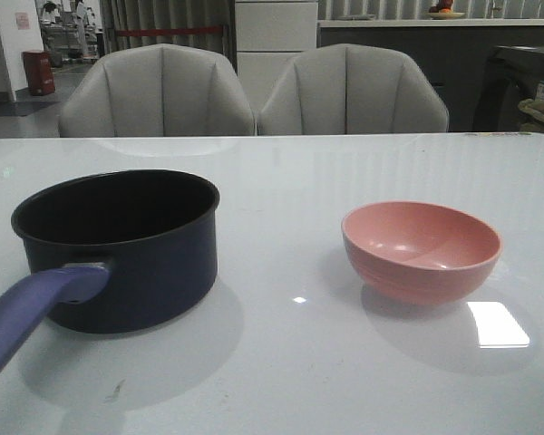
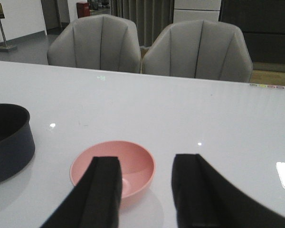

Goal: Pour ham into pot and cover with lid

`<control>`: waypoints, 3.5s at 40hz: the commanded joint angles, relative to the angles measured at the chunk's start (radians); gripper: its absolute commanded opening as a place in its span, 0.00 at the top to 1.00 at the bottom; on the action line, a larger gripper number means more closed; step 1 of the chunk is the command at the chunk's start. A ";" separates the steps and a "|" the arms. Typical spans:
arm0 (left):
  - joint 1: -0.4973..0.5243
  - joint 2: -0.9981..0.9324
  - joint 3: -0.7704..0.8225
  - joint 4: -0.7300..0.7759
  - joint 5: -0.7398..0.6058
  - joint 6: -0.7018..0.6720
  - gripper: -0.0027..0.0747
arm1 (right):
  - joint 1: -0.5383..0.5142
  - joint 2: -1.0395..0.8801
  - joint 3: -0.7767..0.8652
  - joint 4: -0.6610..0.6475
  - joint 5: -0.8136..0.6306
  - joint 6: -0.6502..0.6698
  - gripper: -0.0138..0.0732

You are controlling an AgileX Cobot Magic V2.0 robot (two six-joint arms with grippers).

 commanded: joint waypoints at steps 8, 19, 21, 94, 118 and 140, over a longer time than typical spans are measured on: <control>-0.008 0.016 -0.026 0.013 -0.098 -0.003 0.18 | -0.001 0.006 -0.008 -0.001 -0.064 -0.009 0.67; -0.008 0.262 -0.196 0.267 -0.038 -0.216 0.17 | -0.001 0.006 -0.008 -0.001 -0.064 -0.009 0.67; -0.008 0.324 -0.230 0.331 -0.008 -0.285 0.16 | -0.001 0.006 -0.008 -0.001 -0.064 -0.009 0.67; 0.401 1.827 -0.979 -0.044 0.600 -0.260 0.15 | -0.001 0.006 -0.008 -0.001 -0.064 -0.009 0.67; 0.401 1.884 -1.073 -0.046 0.731 -0.251 0.82 | -0.001 0.006 -0.008 -0.001 -0.065 -0.009 0.67; 0.358 1.763 -1.349 -0.173 0.791 -0.111 0.82 | -0.001 0.006 -0.008 -0.001 -0.065 -0.009 0.67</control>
